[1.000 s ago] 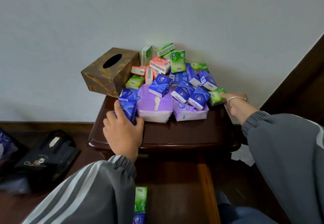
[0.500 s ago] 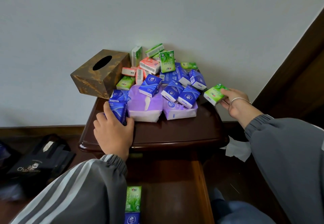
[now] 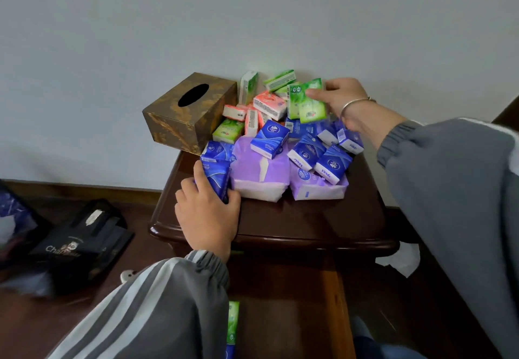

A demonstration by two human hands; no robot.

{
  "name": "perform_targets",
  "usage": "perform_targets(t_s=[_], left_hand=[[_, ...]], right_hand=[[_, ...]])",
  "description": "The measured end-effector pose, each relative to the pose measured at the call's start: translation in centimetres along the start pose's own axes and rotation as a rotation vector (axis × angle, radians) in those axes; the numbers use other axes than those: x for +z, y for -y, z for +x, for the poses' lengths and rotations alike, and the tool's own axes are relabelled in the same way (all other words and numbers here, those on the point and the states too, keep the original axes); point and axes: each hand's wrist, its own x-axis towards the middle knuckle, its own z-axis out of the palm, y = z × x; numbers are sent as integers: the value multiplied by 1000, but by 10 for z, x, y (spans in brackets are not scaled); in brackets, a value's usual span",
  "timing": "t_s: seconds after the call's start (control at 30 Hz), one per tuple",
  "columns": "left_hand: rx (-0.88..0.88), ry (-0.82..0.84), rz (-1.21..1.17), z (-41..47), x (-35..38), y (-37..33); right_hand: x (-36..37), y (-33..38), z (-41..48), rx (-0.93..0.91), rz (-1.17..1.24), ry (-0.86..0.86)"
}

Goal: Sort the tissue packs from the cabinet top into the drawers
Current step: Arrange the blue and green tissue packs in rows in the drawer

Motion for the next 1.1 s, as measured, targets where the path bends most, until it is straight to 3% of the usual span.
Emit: perform_targets(t_s=[0.27, 0.57, 0.7, 0.83, 0.93, 1.1], left_hand=[[5, -10, -1, 1, 0, 0], [11, -34, -7, 0, 3, 0], [18, -59, -21, 0, 5, 2], [-1, -79, -74, -1, 4, 3], [-11, -101, -208, -1, -2, 3], [-89, -70, -734, -15, -26, 20]], right_hand=[[23, 4, 38, 64, -181, 38], [30, -7, 46, 82, -78, 54], [22, 8, 25, -16, 65, 25], [7, 36, -24, -67, 470, 227], [-4, 40, -83, -59, 586, 372], [-16, -13, -199, 46, 651, 465]])
